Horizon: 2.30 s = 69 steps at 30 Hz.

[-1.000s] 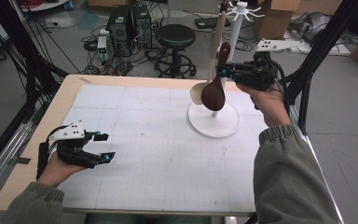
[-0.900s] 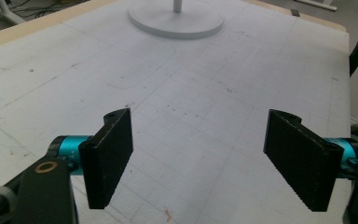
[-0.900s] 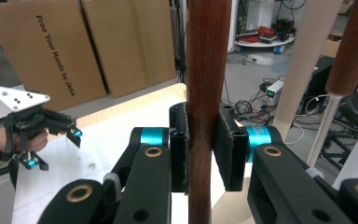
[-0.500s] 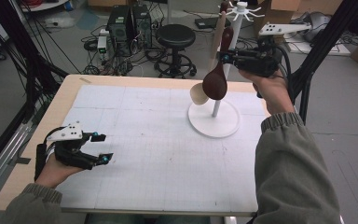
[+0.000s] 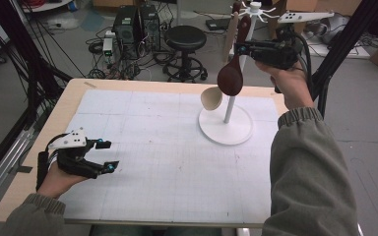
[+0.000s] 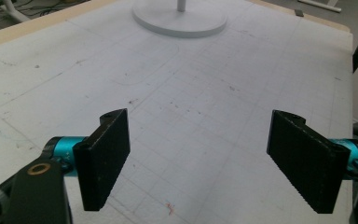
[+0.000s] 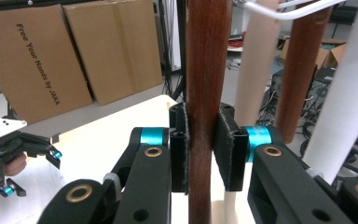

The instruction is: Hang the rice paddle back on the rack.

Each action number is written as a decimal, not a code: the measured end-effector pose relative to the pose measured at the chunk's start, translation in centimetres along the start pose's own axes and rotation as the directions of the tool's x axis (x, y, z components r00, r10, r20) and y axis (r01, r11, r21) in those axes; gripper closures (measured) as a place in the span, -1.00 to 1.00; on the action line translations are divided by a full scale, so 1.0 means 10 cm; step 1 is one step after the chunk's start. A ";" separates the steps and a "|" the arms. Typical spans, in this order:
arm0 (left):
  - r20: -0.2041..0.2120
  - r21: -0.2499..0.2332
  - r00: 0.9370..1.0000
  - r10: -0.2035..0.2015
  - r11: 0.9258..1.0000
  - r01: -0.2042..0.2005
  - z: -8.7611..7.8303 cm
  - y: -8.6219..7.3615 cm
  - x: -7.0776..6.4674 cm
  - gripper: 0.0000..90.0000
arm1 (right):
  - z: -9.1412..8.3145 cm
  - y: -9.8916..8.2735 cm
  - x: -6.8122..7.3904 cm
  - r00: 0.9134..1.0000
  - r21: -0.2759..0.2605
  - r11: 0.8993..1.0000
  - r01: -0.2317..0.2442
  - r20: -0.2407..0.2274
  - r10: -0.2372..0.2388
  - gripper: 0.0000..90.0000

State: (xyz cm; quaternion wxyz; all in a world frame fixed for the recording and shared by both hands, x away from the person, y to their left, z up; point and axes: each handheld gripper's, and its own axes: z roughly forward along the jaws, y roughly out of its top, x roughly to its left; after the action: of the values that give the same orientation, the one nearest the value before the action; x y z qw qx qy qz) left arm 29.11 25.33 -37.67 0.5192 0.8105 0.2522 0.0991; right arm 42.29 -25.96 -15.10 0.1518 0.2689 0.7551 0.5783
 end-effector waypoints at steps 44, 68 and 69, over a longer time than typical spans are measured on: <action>-0.012 -0.013 1.000 0.000 1.000 0.000 -0.01 0.02 -0.01 -0.56 | -0.14 -0.08 0.11 0.989 -0.036 0.999 -0.038 0.145 0.043 -0.19; -0.024 -0.011 1.000 -0.020 1.000 0.020 0.00 0.02 0.02 -0.69 | -0.10 -0.84 0.34 0.981 0.009 0.998 -0.069 0.181 0.066 -0.65; -0.025 -0.012 0.999 -0.022 1.000 0.022 0.00 0.02 0.02 -0.70 | -0.10 -0.86 0.35 0.982 0.016 0.998 -0.068 0.179 0.065 -0.65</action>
State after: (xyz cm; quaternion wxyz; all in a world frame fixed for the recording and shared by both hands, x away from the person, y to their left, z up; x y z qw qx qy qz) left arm 29.38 25.37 -37.49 0.5217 0.8033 0.2672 0.1051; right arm 36.96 -26.29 -22.74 0.1965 0.3464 0.7353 0.5484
